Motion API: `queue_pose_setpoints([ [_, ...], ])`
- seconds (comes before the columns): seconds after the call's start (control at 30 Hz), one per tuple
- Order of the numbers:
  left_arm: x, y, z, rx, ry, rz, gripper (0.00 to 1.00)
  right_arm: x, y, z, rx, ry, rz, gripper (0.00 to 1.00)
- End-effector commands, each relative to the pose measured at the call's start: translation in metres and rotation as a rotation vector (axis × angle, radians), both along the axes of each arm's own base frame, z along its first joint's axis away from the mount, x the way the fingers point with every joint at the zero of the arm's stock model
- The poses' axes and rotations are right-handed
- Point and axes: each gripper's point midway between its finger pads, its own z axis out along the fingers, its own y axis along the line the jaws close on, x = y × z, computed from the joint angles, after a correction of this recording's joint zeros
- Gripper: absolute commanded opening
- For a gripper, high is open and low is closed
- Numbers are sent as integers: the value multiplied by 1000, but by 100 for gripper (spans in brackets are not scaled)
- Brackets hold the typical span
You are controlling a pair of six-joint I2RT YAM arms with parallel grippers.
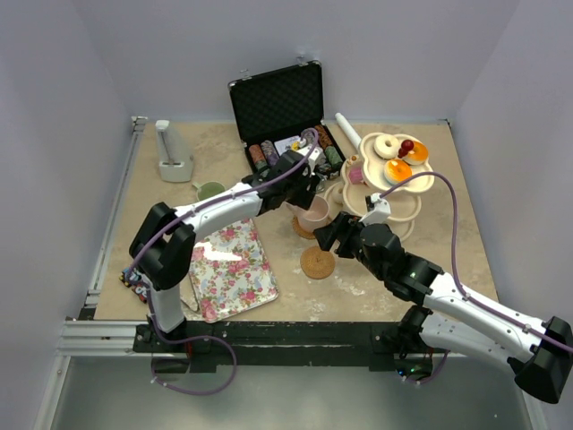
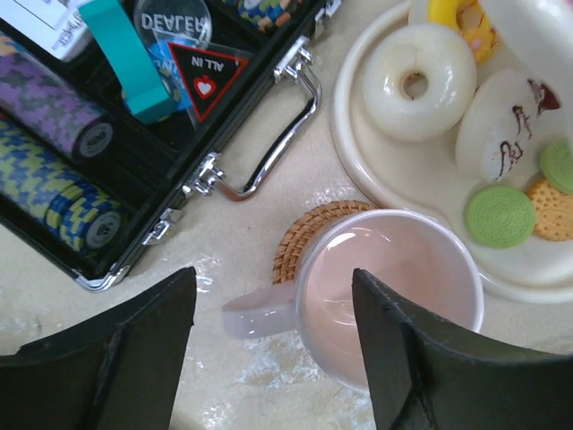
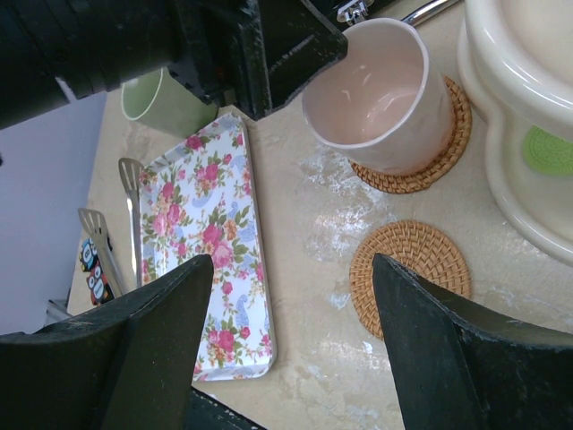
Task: Serve the afternoon tea
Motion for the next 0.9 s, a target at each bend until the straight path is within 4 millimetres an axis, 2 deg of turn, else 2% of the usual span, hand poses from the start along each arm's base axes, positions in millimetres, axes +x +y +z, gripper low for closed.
queue_pose_setpoints([
  [0.0, 15, 13, 83, -106, -173, 51, 77, 4, -1, 23, 33, -54, -12, 77],
  [0.1, 21, 34, 92, -108, -174, 94, 78, 3, -3, 24, 29, -57, -15, 77],
  [0.17, 24, 56, 94, -99, -168, 140, 78, 2, -4, 26, 35, -60, -17, 77],
  [0.23, 29, 87, 96, -107, -162, 201, 75, 2, -5, 25, 34, -58, -19, 77],
  [0.37, 35, 162, 95, -102, -155, 355, 65, 1, -8, 24, 31, -59, -25, 77],
  [0.47, 30, 216, 83, -82, -134, 459, 59, 0, -8, 22, 28, -57, -25, 77],
  [0.53, 25, 244, 74, -94, -128, 514, 55, 1, -8, 23, 28, -60, -24, 77],
  [0.63, 17, 275, 54, -98, -85, 577, 52, 1, -7, 23, 26, -60, -20, 77],
  [0.7, 17, 288, 45, -92, -65, 608, 49, 1, -7, 22, 23, -59, -18, 77],
  [0.87, 17, 296, 33, -82, -41, 627, 47, 0, -7, 20, 27, -56, -14, 77],
])
